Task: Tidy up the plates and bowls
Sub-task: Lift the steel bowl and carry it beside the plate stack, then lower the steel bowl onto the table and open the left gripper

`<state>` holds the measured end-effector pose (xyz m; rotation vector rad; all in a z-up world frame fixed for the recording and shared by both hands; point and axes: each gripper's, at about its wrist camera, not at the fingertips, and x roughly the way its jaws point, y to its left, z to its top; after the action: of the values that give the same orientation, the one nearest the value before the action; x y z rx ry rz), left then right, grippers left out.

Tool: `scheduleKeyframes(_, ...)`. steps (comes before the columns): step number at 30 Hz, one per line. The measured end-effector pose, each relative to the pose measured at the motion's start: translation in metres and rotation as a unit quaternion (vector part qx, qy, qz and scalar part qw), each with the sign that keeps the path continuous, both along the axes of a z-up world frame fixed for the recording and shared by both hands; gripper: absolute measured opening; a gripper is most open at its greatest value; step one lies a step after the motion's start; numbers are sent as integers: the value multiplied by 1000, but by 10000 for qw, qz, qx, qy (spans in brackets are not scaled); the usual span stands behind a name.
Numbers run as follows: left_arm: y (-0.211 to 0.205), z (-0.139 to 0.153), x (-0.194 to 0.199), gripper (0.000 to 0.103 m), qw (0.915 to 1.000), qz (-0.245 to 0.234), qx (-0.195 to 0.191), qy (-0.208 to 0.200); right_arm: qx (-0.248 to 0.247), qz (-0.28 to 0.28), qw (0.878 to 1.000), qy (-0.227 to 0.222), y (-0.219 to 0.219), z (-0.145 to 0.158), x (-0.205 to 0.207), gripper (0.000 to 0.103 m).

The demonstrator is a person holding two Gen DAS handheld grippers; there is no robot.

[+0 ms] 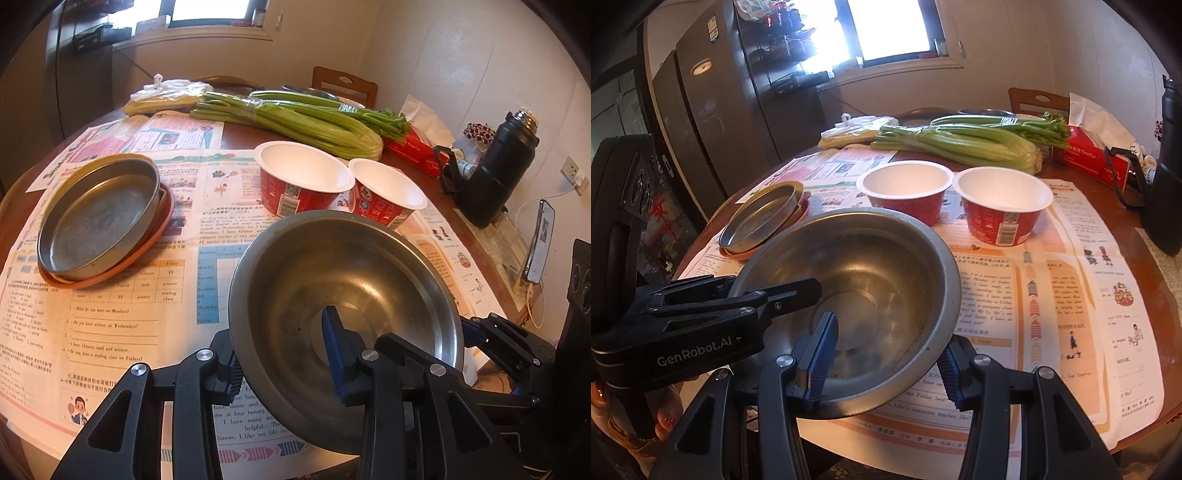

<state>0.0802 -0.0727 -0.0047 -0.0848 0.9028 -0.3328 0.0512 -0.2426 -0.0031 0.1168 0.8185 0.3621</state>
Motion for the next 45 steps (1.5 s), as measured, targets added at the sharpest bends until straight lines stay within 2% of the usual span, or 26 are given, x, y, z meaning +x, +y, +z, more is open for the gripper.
scheduleKeyframes(31,-4,-22,13,40,9999,36,33,164,47,-16,9996,287,2,-24,12,52)
scheduleKeyframes(41,10,-11,9,42,9999,-2,-101,-23,211,-281,9992,204,-13,-18,13,52)
scheduleKeyframes(45,21,4,12,44,9996,97,-143,-231,515,-464,9976,60,-24,-5,14,52)
